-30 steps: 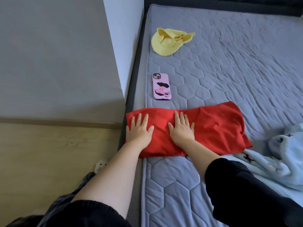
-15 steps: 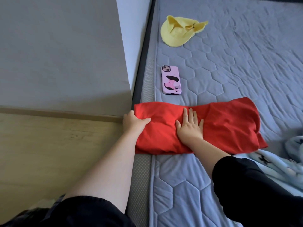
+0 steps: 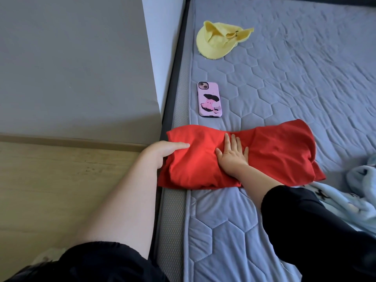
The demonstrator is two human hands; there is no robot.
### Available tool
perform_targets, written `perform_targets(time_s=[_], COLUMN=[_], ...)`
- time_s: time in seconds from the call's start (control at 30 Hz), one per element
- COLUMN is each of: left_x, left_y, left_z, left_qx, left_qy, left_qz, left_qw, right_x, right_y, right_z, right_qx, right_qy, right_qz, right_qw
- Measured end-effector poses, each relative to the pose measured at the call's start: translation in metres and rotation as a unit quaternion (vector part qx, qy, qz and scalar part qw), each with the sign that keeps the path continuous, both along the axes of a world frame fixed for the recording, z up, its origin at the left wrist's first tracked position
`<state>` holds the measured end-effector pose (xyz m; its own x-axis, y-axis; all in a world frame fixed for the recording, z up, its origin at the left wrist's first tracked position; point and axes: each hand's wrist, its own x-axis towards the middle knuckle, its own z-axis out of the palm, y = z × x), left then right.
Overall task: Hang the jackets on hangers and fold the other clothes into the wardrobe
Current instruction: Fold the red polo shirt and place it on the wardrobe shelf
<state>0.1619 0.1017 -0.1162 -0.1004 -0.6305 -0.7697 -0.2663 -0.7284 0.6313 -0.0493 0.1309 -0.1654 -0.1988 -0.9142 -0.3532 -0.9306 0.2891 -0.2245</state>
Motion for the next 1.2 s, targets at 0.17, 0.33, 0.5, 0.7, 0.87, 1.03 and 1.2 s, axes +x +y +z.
perform_targets(time_s=[0.17,0.33,0.5,0.7,0.87,1.03,1.2], left_x=[-0.009,-0.008,0.003,0.049,0.068,0.013,-0.082], left_y=[0.002,0.003,0.01,0.022,0.023,0.022,0.034], left_z=[-0.007,0.013,0.038,0.069,0.082,0.106,0.138], left_qx=[-0.091,-0.194,-0.246,-0.267,-0.266,-0.263,-0.19], left_qy=[-0.072,-0.217,-0.258,-0.313,-0.312,-0.179,0.139], left_qz=[0.073,0.054,0.083,0.152,0.111,0.113,-0.046], left_qw=[0.991,0.955,0.93,0.899,0.906,0.941,0.971], right_x=[0.001,0.004,0.027,0.092,0.108,0.03,-0.062], right_y=[0.0,0.005,-0.003,-0.011,-0.007,-0.001,0.005], right_z=[0.005,0.022,0.043,0.058,0.07,0.084,0.108], right_qx=[0.007,-0.014,-0.023,-0.026,0.002,0.069,-0.015], right_qy=[-0.004,-0.011,-0.086,-0.209,-0.491,-0.656,-0.677], right_qz=[0.002,0.0,-0.019,0.019,-0.085,-0.22,-0.299], right_qw=[1.0,1.0,0.996,0.977,0.867,0.719,0.672])
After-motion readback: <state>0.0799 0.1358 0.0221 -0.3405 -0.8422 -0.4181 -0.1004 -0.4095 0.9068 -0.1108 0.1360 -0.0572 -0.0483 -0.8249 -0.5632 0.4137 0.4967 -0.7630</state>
